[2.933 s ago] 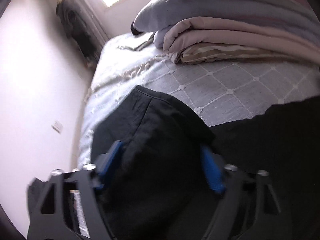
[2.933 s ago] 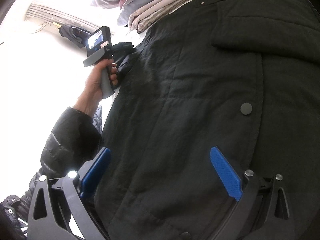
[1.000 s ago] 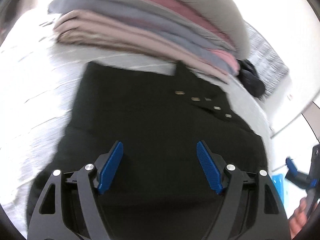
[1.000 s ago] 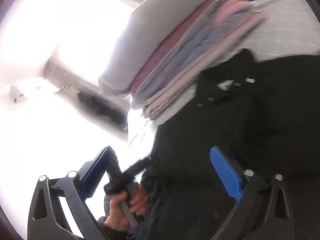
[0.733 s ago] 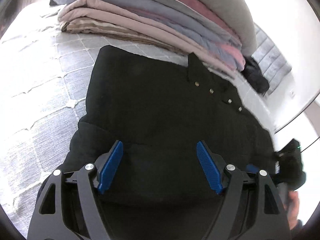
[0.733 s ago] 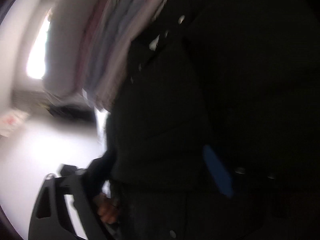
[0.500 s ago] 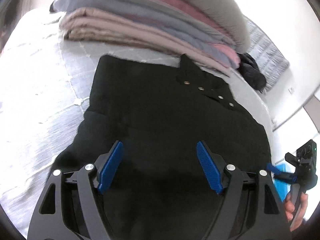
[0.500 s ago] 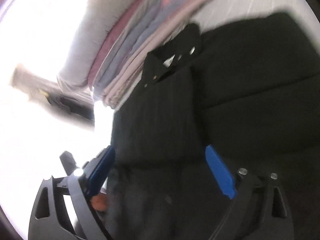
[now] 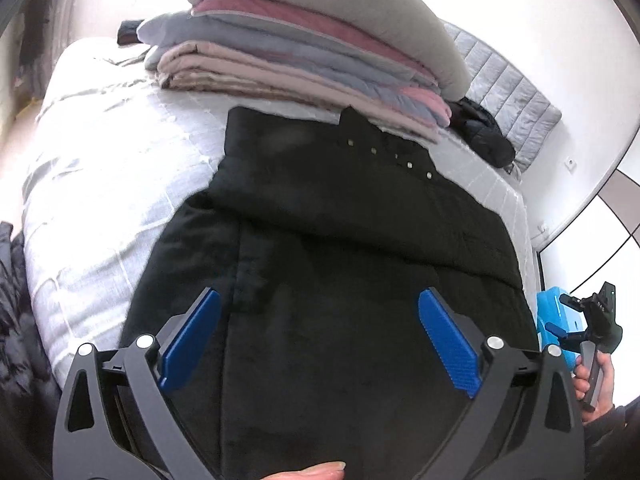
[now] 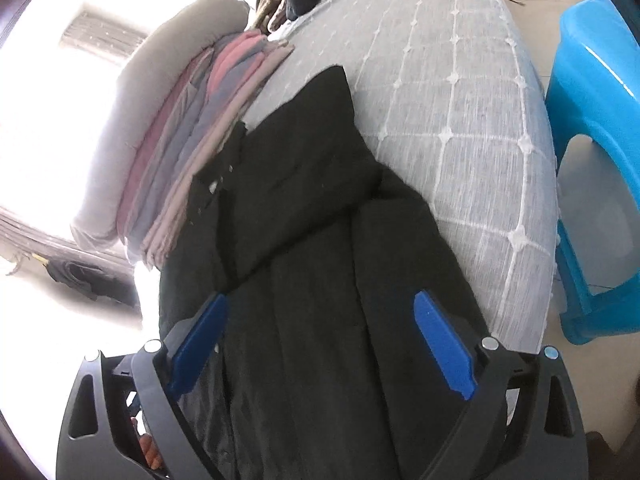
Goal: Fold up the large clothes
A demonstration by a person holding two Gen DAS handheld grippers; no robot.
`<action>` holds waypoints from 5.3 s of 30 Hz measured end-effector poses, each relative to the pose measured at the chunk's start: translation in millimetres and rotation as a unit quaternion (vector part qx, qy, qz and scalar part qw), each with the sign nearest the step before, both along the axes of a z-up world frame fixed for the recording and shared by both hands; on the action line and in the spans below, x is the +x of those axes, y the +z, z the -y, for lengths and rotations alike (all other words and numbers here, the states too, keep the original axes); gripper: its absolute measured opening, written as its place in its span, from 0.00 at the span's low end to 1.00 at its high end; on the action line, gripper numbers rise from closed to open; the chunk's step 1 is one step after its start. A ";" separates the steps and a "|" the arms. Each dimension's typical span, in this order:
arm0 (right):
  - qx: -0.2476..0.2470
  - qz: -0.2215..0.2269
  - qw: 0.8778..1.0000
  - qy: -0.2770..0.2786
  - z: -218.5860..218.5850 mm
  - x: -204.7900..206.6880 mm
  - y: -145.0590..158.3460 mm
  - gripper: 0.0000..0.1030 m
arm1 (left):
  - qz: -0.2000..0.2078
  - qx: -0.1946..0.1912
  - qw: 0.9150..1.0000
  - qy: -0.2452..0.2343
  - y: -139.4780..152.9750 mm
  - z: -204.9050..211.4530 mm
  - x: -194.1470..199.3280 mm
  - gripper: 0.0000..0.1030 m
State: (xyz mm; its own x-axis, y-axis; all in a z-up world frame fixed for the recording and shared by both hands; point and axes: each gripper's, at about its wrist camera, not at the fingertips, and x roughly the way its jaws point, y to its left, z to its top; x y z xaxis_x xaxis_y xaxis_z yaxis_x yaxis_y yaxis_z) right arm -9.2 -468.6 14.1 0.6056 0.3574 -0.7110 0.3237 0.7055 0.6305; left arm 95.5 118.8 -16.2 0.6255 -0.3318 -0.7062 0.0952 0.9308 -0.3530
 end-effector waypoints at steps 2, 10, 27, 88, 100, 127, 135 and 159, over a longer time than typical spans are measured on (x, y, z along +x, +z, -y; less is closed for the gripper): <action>-0.012 -0.002 1.000 0.004 -16.3 -0.8 -1.6 0.88 | -0.005 0.014 1.000 0.011 -2.5 2.5 1.8 0.93; -0.130 0.039 0.988 0.076 -106.0 -19.5 25.9 0.88 | -0.022 0.025 0.998 0.050 -6.4 -12.4 -12.4 0.93; -0.328 -0.095 0.933 0.114 -142.9 185.8 -51.2 0.93 | -0.067 0.078 0.994 0.031 -25.5 -25.2 -1.6 0.93; 0.286 0.062 0.896 0.333 44.3 -148.0 -122.3 0.88 | -0.219 -0.175 0.960 -0.019 -114.0 -102.7 -178.5 0.60; 0.210 0.062 0.918 0.330 14.7 -156.6 -122.5 0.44 | -0.184 -0.101 0.977 -0.043 -63.7 -85.3 -176.6 0.15; 0.082 0.061 0.926 0.363 -8.8 -144.2 -59.2 0.11 | -0.165 -0.104 0.980 -0.035 -30.8 -86.4 -183.6 0.12; 0.088 0.136 0.926 0.340 -39.6 -128.3 24.1 0.11 | -0.092 -0.151 0.983 -0.052 35.6 -77.2 -187.9 0.11; 0.189 0.093 0.942 0.261 -18.3 -231.8 -71.0 0.37 | -0.164 -0.222 0.960 -0.049 -15.9 -119.6 -278.9 0.15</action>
State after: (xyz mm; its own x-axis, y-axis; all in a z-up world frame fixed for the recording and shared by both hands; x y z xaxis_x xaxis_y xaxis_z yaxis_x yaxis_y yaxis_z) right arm -241.0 -450.3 -56.9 0.3783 0.8472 -0.3730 -0.1453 0.4523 0.8799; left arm -183.4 238.4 -32.1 0.3440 -0.6914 -0.6352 -0.0084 0.6742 -0.7385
